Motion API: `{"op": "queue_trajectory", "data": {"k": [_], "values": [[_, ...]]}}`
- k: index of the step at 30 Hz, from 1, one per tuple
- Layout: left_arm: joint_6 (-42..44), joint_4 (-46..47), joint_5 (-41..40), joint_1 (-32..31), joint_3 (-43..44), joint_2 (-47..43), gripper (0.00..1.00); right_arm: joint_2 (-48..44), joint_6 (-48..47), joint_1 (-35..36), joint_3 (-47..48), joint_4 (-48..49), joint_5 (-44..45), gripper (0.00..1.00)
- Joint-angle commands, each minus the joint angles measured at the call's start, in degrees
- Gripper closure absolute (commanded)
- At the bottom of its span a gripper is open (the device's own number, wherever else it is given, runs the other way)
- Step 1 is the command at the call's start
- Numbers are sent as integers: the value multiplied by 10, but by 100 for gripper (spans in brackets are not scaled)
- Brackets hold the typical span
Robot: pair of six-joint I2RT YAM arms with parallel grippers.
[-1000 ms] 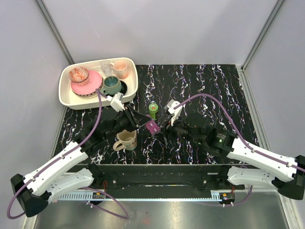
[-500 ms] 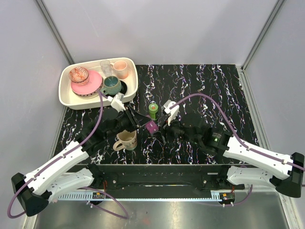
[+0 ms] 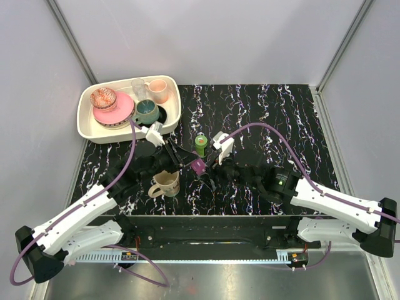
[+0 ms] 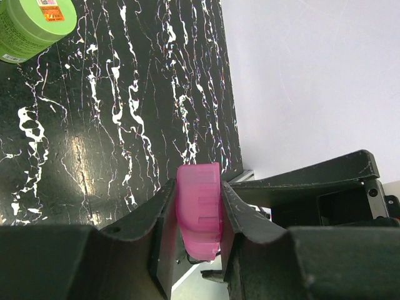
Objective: Sort the pills into containers
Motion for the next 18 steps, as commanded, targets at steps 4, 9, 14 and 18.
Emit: {"op": "queue_trajectory", "data": {"k": [4,9,14,18], "values": [[-5,35,5,-2,18,-4,100,-5,-7,6,23,6,26,39],[-7,42,11,-1,12,-6,100,-14,-2,6,13,16,15,54],[-4,51,21,-2,6,-8,100,-32,3,6,0,34,-1,70],[0,64,34,-2,1,-9,100,-49,13,5,-9,48,-14,77]]}}
